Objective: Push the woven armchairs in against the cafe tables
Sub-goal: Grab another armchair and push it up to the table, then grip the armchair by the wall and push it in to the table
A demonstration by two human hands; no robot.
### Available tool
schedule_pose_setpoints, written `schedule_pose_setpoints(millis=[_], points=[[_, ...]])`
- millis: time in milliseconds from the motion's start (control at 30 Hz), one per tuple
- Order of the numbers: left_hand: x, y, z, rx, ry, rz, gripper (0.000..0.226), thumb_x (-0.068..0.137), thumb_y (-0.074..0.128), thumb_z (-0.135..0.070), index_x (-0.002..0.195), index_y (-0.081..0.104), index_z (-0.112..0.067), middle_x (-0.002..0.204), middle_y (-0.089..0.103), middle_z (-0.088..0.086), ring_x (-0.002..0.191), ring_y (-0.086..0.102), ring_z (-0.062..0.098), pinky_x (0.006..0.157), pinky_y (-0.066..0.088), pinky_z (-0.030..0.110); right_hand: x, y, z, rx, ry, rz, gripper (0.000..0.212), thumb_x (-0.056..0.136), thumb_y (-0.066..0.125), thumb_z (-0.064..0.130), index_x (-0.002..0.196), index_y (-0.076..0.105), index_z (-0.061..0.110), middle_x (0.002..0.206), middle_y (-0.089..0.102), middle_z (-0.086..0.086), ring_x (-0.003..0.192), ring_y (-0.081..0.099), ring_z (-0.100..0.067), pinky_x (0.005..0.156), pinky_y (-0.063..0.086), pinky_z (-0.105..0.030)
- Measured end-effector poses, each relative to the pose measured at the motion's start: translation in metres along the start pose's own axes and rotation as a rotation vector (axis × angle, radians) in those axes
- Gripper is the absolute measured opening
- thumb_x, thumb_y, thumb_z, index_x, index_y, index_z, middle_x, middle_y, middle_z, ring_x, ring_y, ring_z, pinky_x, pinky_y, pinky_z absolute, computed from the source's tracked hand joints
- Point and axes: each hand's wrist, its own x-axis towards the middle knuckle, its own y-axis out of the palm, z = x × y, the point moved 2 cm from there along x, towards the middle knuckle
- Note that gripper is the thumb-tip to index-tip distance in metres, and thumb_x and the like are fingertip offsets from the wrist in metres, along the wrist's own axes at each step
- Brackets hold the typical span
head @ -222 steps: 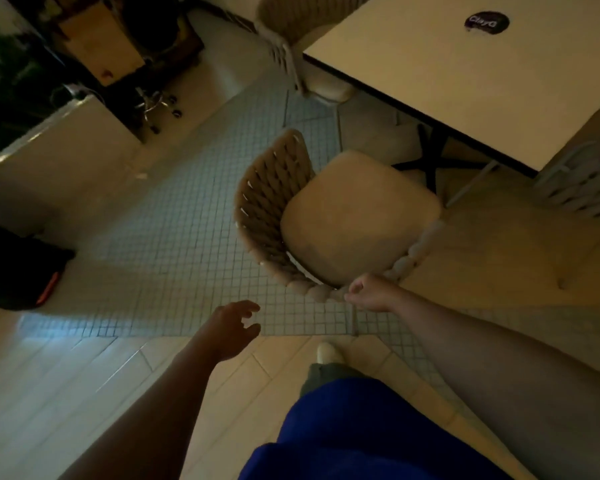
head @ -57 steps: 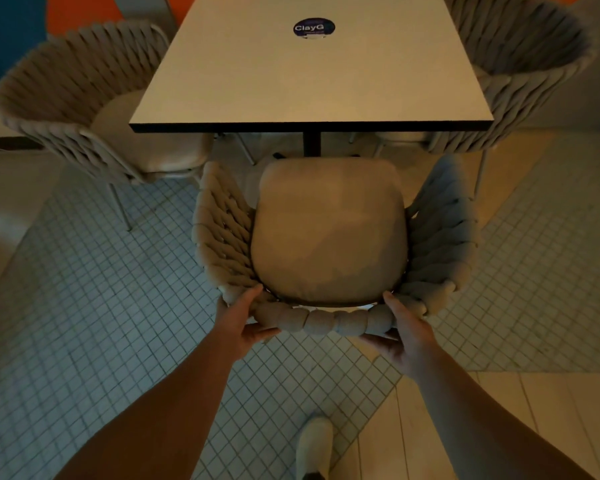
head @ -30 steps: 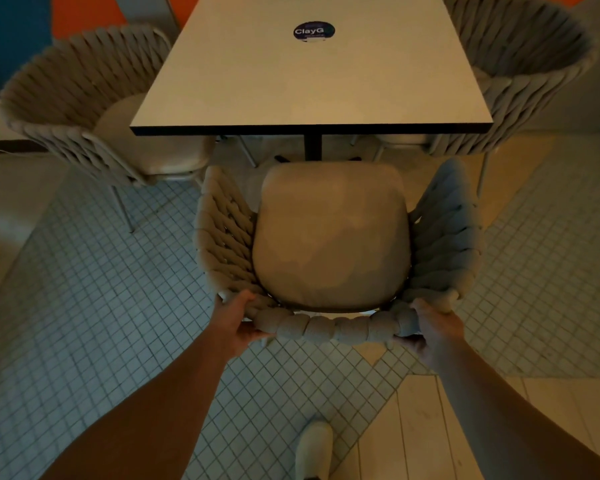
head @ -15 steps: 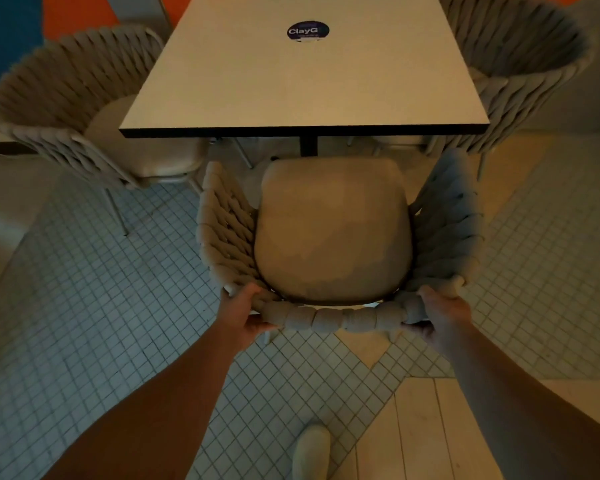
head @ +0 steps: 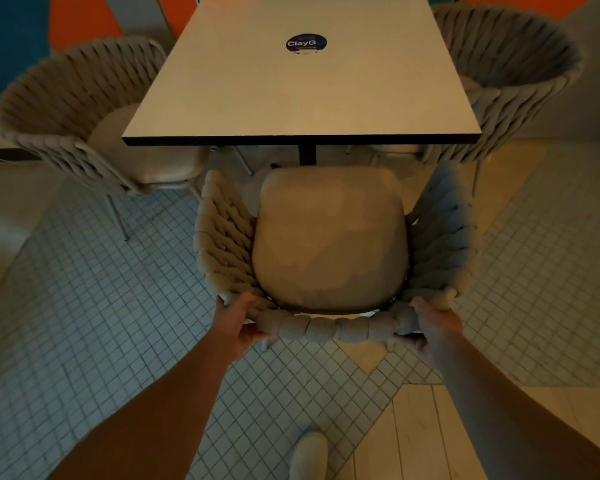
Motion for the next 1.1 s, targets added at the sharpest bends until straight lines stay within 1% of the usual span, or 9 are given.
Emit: schedule_pose_setpoints(millis=[133, 267, 367, 433, 600, 700, 767, 867, 1100], points=[[-0.005, -0.002, 0.006, -0.011, 0.010, -0.003, 0.049, 0.094, 0.067, -0.017, 0.138, 0.048, -0.028, 0.131, 0.059, 0.018, 0.105, 0.067, 0.043, 0.073, 0.059, 0.062, -0.007, -0.002, -0.002, -0.016, -0.020, 0.062, 0.052, 0.097, 0.064, 0.019, 0.144, 0.042, 0.011, 0.149, 0.041, -0.021, 0.126, 0.050, -0.050, 0.086, 0.054, -0.061], [-0.034, -0.001, 0.013, 0.107, 0.055, -0.048, 0.050, 0.092, 0.070, -0.024, 0.137, 0.049, -0.020, 0.127, 0.061, 0.011, 0.109, 0.066, 0.034, 0.079, 0.061, 0.051, -0.033, -0.006, -0.008, -0.092, -0.075, 0.061, 0.059, 0.096, 0.066, 0.023, 0.147, 0.038, 0.012, 0.147, 0.043, -0.017, 0.115, 0.060, -0.046, 0.086, 0.057, -0.056], [-0.070, 0.002, 0.017, 0.330, 0.092, -0.024, 0.039, 0.090, 0.068, -0.025, 0.127, 0.058, -0.017, 0.114, 0.064, 0.009, 0.103, 0.064, 0.024, 0.086, 0.058, 0.046, -0.059, -0.011, -0.012, -0.343, -0.144, 0.023, 0.071, 0.096, 0.065, 0.028, 0.155, 0.027, 0.016, 0.146, 0.048, -0.018, 0.105, 0.066, -0.037, 0.083, 0.060, -0.052], [-0.100, 0.002, 0.018, 0.472, 0.074, 0.014, 0.051, 0.092, 0.066, -0.026, 0.139, 0.051, -0.015, 0.112, 0.064, 0.004, 0.105, 0.065, 0.022, 0.090, 0.059, 0.046, -0.083, -0.015, -0.013, -0.579, -0.222, 0.046, 0.068, 0.096, 0.062, 0.037, 0.153, 0.034, 0.012, 0.131, 0.060, -0.018, 0.093, 0.068, -0.031, 0.083, 0.060, -0.049], [-0.178, -0.007, 0.018, 0.806, 0.117, 0.198, 0.052, 0.094, 0.065, -0.026, 0.142, 0.051, -0.012, 0.120, 0.065, 0.006, 0.104, 0.067, 0.019, 0.086, 0.059, 0.039, -0.157, -0.024, -0.018, -0.977, -0.431, 0.318, 0.055, 0.097, 0.060, 0.036, 0.141, 0.052, 0.004, 0.111, 0.068, -0.017, 0.091, 0.066, -0.031, 0.077, 0.054, -0.042], [-0.224, -0.023, 0.020, 1.025, 0.242, 0.211, 0.036, 0.092, 0.065, -0.027, 0.127, 0.062, -0.017, 0.111, 0.068, 0.006, 0.096, 0.065, 0.019, 0.089, 0.058, 0.040, -0.199, -0.033, -0.027, -1.100, -0.555, 0.436, 0.048, 0.099, 0.056, 0.031, 0.140, 0.051, 0.005, 0.131, 0.061, -0.017, 0.113, 0.061, -0.034, 0.087, 0.049, -0.041], [-0.254, -0.034, 0.025, 1.150, 0.298, 0.205, 0.042, 0.093, 0.066, -0.029, 0.132, 0.061, -0.013, 0.124, 0.067, 0.009, 0.104, 0.064, 0.018, 0.090, 0.053, 0.028, -0.218, -0.042, -0.036, -1.181, -0.567, 0.497, 0.053, 0.098, 0.056, 0.038, 0.145, 0.046, 0.014, 0.145, 0.051, -0.008, 0.123, 0.055, -0.028, 0.088, 0.045, -0.035], [-0.295, -0.049, 0.034, 1.247, 0.358, 0.202, 0.039, 0.095, 0.064, -0.026, 0.130, 0.061, -0.009, 0.126, 0.066, 0.014, 0.107, 0.065, 0.021, 0.090, 0.053, 0.027, -0.242, -0.056, -0.049, -1.296, -0.568, 0.521, 0.066, 0.094, 0.057, 0.052, 0.146, 0.047, 0.013, 0.147, 0.049, -0.006, 0.126, 0.054, -0.022, 0.094, 0.046, -0.032], [-0.371, -0.097, 0.058, 1.388, 0.424, 0.124, 0.046, 0.097, 0.059, -0.034, 0.140, 0.053, -0.018, 0.142, 0.052, 0.005, 0.127, 0.052, 0.020, 0.107, 0.044, 0.032, -0.302, -0.076, -0.084, -1.530, -0.740, 0.635, 0.066, 0.094, 0.060, 0.050, 0.144, 0.047, 0.010, 0.151, 0.046, -0.007, 0.134, 0.048, -0.022, 0.106, 0.043, -0.033]])
